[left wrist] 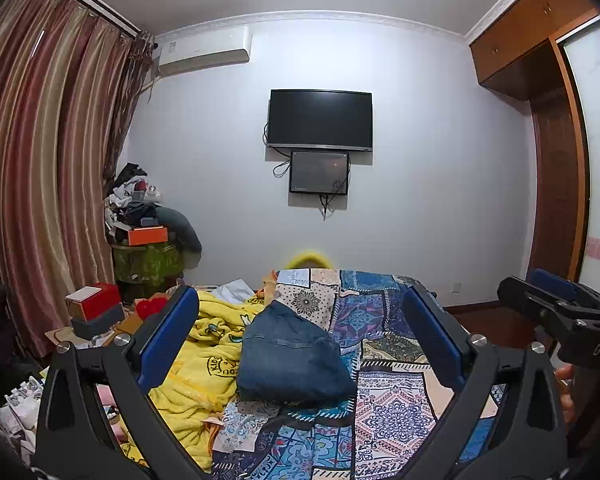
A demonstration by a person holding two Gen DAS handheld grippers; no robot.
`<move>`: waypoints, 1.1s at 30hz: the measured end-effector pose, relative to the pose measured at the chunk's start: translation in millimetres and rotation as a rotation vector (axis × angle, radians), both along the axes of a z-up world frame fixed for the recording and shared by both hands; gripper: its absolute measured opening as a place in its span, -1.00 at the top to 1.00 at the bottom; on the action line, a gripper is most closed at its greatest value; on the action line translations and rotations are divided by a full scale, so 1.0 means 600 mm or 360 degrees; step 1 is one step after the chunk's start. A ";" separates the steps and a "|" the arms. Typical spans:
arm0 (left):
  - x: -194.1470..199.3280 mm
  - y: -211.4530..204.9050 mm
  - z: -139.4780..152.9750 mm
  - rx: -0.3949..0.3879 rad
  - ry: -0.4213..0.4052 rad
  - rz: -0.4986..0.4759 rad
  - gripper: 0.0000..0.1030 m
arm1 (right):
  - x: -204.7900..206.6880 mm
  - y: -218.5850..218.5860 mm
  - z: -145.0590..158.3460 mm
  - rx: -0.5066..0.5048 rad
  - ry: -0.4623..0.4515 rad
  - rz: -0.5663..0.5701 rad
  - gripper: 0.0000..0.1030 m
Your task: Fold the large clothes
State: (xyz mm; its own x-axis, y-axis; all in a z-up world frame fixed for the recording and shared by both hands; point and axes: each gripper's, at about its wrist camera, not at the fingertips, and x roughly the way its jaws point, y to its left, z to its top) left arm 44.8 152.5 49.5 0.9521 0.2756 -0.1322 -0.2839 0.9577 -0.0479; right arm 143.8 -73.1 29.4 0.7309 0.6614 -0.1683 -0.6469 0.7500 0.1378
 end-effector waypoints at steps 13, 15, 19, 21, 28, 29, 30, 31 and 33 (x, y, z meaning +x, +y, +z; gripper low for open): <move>0.011 -0.004 -0.006 -0.0018 0.0031 -0.0030 -0.99 | -0.005 -0.009 0.006 -0.0002 0.0011 -0.0032 -1.00; 0.014 -0.003 -0.007 -0.0021 0.0039 -0.0042 -0.99 | -0.006 -0.009 0.005 -0.0001 0.0012 -0.0035 -1.00; 0.019 -0.003 -0.009 -0.0025 0.0065 -0.0076 -0.99 | -0.007 -0.013 0.006 0.0007 0.0014 -0.0046 -1.00; 0.020 -0.003 -0.011 -0.0027 0.0074 -0.0085 -0.99 | -0.005 -0.014 0.006 0.0013 0.0020 -0.0047 -1.00; 0.021 0.001 -0.014 -0.0045 0.0082 -0.0115 -0.99 | -0.005 -0.013 0.007 0.0014 0.0021 -0.0058 -1.00; 0.021 0.002 -0.015 -0.0051 0.0077 -0.0126 -0.99 | -0.005 -0.012 0.007 0.0014 0.0020 -0.0059 -1.00; 0.022 0.002 -0.015 -0.0055 0.0077 -0.0132 -0.99 | -0.005 -0.012 0.007 0.0015 0.0019 -0.0060 -1.00; 0.022 0.002 -0.016 -0.0059 0.0077 -0.0135 -0.99 | -0.005 -0.012 0.007 0.0015 0.0018 -0.0063 -1.00; 0.022 0.003 -0.017 -0.0058 0.0076 -0.0127 -0.99 | -0.004 -0.011 0.006 0.0014 0.0021 -0.0064 -1.00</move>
